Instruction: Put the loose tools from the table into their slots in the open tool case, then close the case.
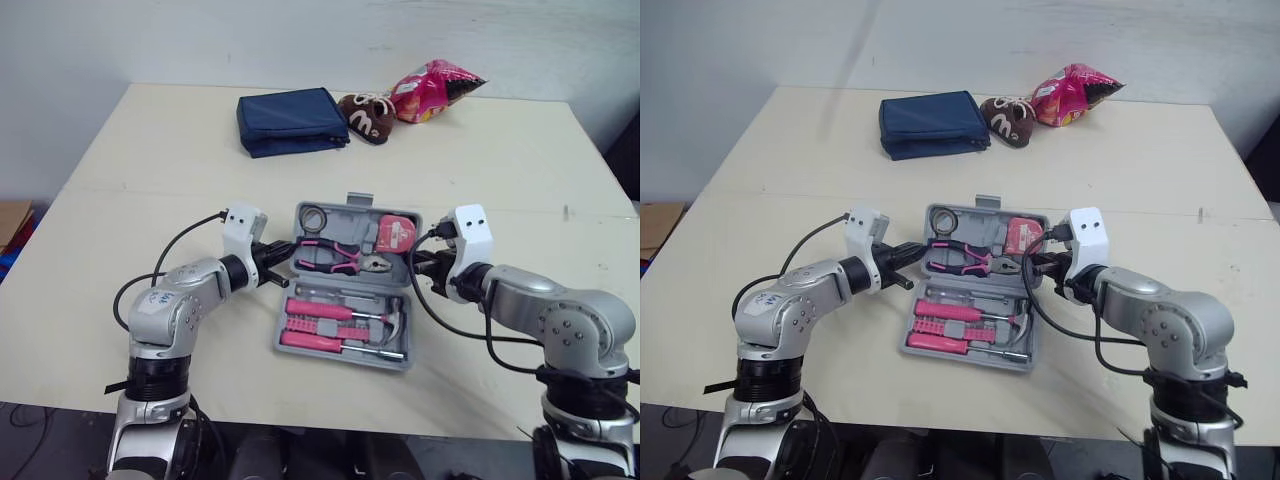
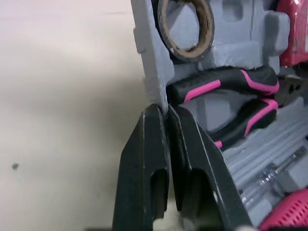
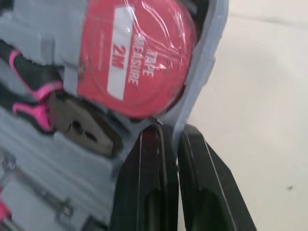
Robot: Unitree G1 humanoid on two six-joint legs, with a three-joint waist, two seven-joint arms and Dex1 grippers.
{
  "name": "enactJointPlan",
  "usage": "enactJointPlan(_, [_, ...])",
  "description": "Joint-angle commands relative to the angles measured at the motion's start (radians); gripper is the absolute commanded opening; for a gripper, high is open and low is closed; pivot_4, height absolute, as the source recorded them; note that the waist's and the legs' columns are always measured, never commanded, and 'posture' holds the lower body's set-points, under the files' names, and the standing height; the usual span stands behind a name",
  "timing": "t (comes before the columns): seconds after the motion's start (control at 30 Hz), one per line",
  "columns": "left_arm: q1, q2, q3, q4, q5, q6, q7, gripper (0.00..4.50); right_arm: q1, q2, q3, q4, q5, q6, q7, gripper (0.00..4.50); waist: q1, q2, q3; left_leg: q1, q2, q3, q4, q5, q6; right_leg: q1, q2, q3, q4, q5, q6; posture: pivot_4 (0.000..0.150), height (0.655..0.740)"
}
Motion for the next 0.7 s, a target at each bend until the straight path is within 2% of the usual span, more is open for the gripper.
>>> enactJointPlan(0.03, [0.027,0.005,-0.034,0.01,0.028,-0.361,-0.157,0.0,0.066,-0.058,0.081,-0.047,-0.194,-0.302,0.132,0.02,-0.003,0.0,0.0,0.0,0.0,0.001,0.0,0.0,0.0,0.0,0.0,0.0,0.0,0.0,0.0,0.15,0.74])
enactJointPlan(0.13, [0.076,0.056,-0.096,0.08,0.144,-0.663,-0.238,0.0,0.157,-0.116,0.163,0.022,-0.422,-0.633,0.216,0.02,-0.002,0.0,0.0,0.0,0.0,0.002,0.0,0.0,0.0,0.0,0.001,0.0,0.0,0.0,0.001,0.15,0.74])
enactJointPlan(0.2, [0.118,0.087,-0.131,0.141,0.211,-0.859,-0.277,0.0,0.222,-0.153,0.204,0.097,-0.58,-0.926,0.26,0.02,-0.001,0.0,0.0,0.001,0.0,0.002,0.0,0.0,0.0,0.0,0.002,0.0,-0.001,0.0,0.001,0.15,0.74])
enactJointPlan(0.27, [0.141,0.099,-0.142,0.186,0.236,-0.989,-0.297,0.0,0.26,-0.153,0.208,0.157,-0.66,-1.103,0.269,0.02,-0.001,0.0,0.0,0.001,0.0,0.003,0.0,-0.001,0.001,0.0,0.001,0.0,-0.001,0.0,0.001,0.15,0.74])
enactJointPlan(0.43, [0.183,0.113,-0.135,0.264,0.244,-1.182,-0.331,0.0,0.343,-0.144,0.185,0.285,-0.823,-1.365,0.215,0.02,-0.002,0.0,0.0,0.004,0.001,0.002,0.001,-0.001,0.002,0.005,0.0,0.0,-0.001,0.001,0.001,0.15,0.74])
enactJointPlan(0.53, [0.197,0.108,-0.119,0.267,0.192,-1.201,-0.355,0.0,0.383,-0.12,0.162,0.305,-0.777,-1.424,0.246,0.02,-0.002,0.0,0.0,0.005,0.001,0.002,0.001,-0.002,0.002,0.006,0.0,0.0,-0.002,0.001,0.001,0.15,0.74])
enactJointPlan(0.63, [0.214,0.167,-0.091,0.27,0.198,-1.247,-0.383,1.01,0.435,-0.151,0.106,0.302,-0.827,-1.51,0.236,1.23,-0.002,0.0,0.0,0.005,0.001,0.001,0.002,-0.002,0.002,0.006,0.0,0.0,-0.001,0.001,0.001,0.15,0.74])
enactJointPlan(0.7, [0.233,0.235,-0.053,0.308,0.224,-1.28,-0.393,1.94,0.487,-0.195,0.05,0.309,-0.832,-1.553,0.256,2.3,-0.002,0.0,0.0,0.006,0.001,0.001,0.002,-0.002,0.003,0.007,0.0,0.0,-0.001,0.001,0.001,0.15,0.74])
